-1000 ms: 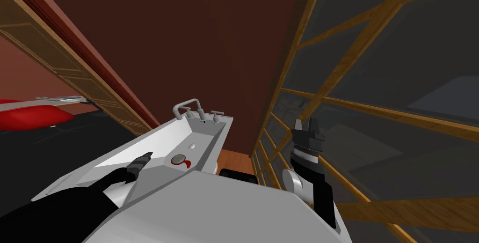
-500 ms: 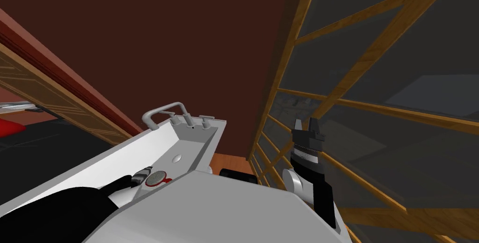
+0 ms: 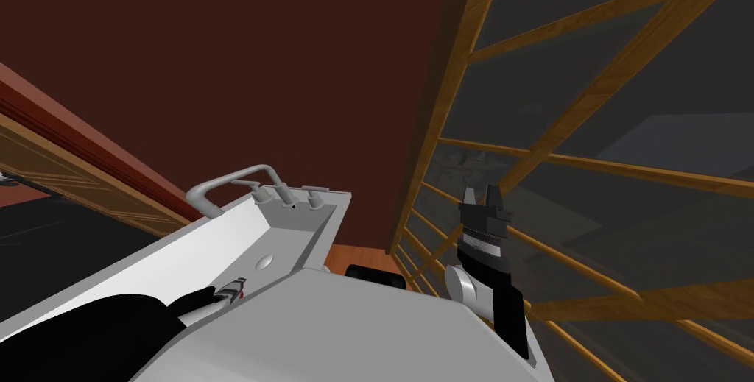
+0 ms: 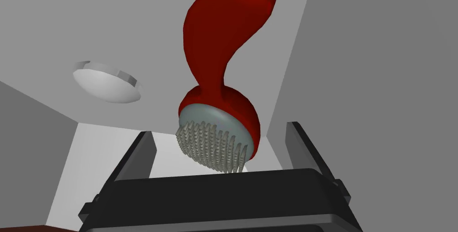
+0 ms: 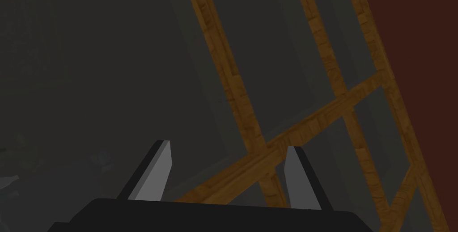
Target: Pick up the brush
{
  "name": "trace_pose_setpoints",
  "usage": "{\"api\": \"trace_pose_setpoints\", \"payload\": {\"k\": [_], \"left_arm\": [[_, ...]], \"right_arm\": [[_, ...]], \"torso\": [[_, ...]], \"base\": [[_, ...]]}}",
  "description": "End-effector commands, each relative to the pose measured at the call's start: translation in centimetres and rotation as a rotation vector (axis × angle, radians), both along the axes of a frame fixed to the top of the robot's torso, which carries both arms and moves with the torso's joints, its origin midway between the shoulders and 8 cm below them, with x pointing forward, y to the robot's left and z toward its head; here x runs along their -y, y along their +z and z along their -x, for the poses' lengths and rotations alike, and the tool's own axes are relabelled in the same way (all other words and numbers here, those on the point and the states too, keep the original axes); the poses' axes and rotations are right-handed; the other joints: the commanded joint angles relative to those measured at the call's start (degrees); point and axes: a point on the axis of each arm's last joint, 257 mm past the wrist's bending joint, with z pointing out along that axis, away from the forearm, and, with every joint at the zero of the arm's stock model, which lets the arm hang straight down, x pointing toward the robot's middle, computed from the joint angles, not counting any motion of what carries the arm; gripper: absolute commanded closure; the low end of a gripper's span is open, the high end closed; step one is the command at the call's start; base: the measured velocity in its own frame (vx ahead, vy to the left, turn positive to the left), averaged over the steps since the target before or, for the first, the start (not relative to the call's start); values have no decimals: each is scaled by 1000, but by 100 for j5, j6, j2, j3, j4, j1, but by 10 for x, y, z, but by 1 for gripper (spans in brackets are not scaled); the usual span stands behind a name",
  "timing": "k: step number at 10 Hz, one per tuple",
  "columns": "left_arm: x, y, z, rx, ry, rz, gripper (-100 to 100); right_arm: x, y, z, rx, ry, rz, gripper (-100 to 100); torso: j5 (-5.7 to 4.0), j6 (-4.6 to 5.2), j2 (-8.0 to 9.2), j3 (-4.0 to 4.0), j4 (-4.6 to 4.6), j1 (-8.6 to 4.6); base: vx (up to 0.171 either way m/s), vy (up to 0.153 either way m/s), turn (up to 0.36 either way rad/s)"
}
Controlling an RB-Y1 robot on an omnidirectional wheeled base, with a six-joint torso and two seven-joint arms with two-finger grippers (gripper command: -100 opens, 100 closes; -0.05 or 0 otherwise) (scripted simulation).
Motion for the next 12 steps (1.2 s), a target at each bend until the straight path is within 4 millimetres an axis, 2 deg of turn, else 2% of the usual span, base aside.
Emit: {"api": "trace_pose_setpoints", "payload": {"k": [1, 2, 5, 7, 8, 12], "left_arm": [[0, 0, 0, 0, 0, 0, 0], [-1, -8, -3, 7, 0, 4, -100], [-1, -22, -8, 17, 0, 12, -100], [-2, -22, -10, 21, -3, 11, -100], [-2, -23, -10, 23, -3, 11, 100], [-2, -23, -10, 22, -3, 11, 100]], "right_arm": [[0, 0, 0, 0, 0, 0, 0], [0, 0, 0, 0, 0, 0, 0], [0, 0, 0, 0, 0, 0, 0], [0, 0, 0, 0, 0, 0, 0], [0, 0, 0, 0, 0, 0, 0], [0, 0, 0, 0, 0, 0, 0]], "torso": [[0, 0, 0, 0, 0, 0], [0, 0, 8, 5, 2, 1], [12, -4, 31, 17, 5, 32], [37, -15, 35, 18, 2, 72], [40, -16, 35, 18, 2, 80], [39, -15, 31, 16, 2, 80]], "base": [[5, -1, 1], [-14, 25, 3], [-33, 49, -7], [-9, 22, -1], [0, 0, 0], [0, 0, 0]]}}
